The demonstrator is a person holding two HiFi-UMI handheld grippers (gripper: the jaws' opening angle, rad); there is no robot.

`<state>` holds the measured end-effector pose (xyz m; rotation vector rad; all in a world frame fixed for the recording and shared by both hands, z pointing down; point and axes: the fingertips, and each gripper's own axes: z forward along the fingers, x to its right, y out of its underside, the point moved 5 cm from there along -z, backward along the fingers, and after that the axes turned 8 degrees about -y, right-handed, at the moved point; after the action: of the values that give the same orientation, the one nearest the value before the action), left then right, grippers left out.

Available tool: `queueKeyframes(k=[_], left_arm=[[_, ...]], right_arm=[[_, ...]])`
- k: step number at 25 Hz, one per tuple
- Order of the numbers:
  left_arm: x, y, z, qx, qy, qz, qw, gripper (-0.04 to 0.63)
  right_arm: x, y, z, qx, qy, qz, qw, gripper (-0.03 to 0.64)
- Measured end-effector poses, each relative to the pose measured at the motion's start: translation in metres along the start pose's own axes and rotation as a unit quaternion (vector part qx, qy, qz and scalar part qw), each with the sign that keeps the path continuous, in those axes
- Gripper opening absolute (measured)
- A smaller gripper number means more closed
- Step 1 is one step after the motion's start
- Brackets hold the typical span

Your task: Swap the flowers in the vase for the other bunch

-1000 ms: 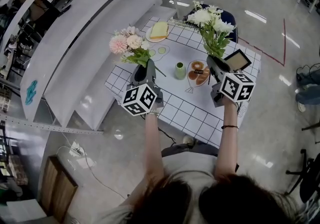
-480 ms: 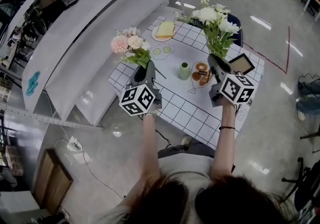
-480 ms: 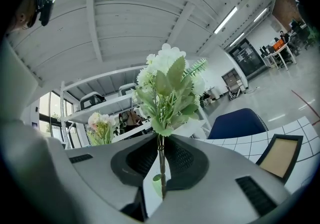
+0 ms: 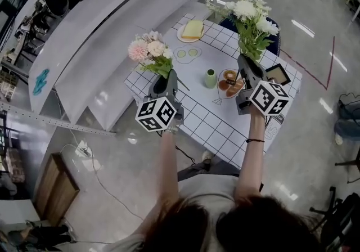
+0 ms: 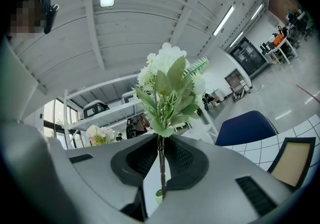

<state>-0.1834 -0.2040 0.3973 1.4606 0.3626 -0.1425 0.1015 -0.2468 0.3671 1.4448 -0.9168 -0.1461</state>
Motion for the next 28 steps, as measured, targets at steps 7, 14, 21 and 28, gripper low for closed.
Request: queueKeyframes(k=[7, 14, 21, 28], left_arm=[[-0.004, -0.001, -0.004, 0.006, -0.022, -0.013, 0.9997, 0.077], [-0.010, 0.003, 0.002, 0.004, -0.022, -0.024, 0.9995, 0.077], [-0.013, 0.007, 0.009, -0.004, -0.006, -0.029, 0.9996, 0.077], [-0.021, 0.008, 0.015, -0.007, 0.004, -0.030, 0.9995, 0.077]], right_arm=[[-0.004, -0.002, 0.017, 0.010, -0.025, -0.001, 1.000, 0.043], [-0.015, 0.003, 0.032, 0.010, -0.043, -0.011, 0.999, 0.044], [-0.023, 0.007, 0.043, 0.010, -0.042, -0.024, 0.999, 0.043], [-0.025, 0.015, 0.054, 0.022, -0.040, -0.027, 0.999, 0.043]])
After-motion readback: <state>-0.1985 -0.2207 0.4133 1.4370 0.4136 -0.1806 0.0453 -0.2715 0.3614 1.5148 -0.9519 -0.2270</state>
